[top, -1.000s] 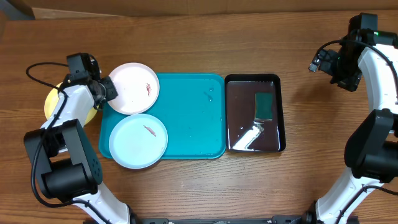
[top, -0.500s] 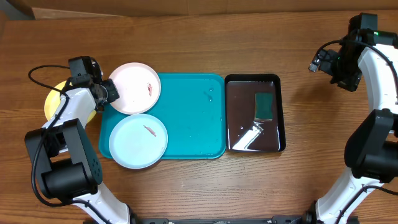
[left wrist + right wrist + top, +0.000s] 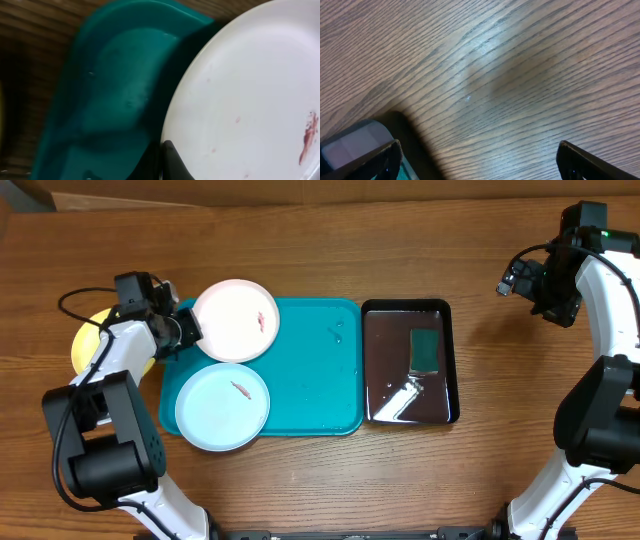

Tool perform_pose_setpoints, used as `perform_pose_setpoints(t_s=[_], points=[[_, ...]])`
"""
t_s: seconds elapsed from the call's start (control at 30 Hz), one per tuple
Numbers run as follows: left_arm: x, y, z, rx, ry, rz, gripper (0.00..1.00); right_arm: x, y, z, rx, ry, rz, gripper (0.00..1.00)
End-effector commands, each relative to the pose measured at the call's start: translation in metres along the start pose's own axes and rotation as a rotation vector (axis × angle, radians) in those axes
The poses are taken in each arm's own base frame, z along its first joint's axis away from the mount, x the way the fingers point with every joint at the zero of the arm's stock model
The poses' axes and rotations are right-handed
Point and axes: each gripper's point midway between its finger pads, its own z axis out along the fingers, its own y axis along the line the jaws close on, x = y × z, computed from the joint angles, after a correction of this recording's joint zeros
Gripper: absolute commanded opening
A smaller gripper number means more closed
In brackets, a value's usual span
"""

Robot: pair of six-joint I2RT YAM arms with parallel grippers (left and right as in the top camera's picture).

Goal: Clean dirty plates on tray and stack at the side
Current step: 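Grip the upper white plate rim and slide it toward tray center, then hold the white plate rim with the left gripper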

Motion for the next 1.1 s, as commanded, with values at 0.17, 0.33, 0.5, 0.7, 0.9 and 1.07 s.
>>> perform_pose_setpoints(t_s=[0.17, 0.33, 0.5, 0.7, 0.9, 1.07], points=[[0.044, -0.068, 0.005, 0.145, 0.149, 0.047, 0.04, -0.009, 0.001, -0.012, -0.009, -0.039, 0.003, 1.0], [0.061, -0.097, 0.007, 0.168, 0.183, 0.118, 0.04, -0.009, 0.001, -0.012, -0.009, -0.039, 0.003, 1.0], [0.076, -0.122, 0.009, 0.186, 0.21, 0.167, 0.04, -0.009, 0.001, -0.012, -0.009, -0.039, 0.003, 1.0], [0.08, -0.139, 0.002, 0.19, 0.237, 0.194, 0.05, -0.009, 0.001, -0.012, -0.009, -0.039, 0.003, 1.0], [0.078, -0.134, -0.007, 0.135, 0.261, 0.184, 0.22, -0.009, 0.001, -0.012, -0.009, -0.039, 0.003, 1.0], [0.075, -0.133, -0.005, 0.119, 0.245, 0.193, 0.31, -0.009, 0.001, -0.012, -0.009, -0.039, 0.003, 1.0]])
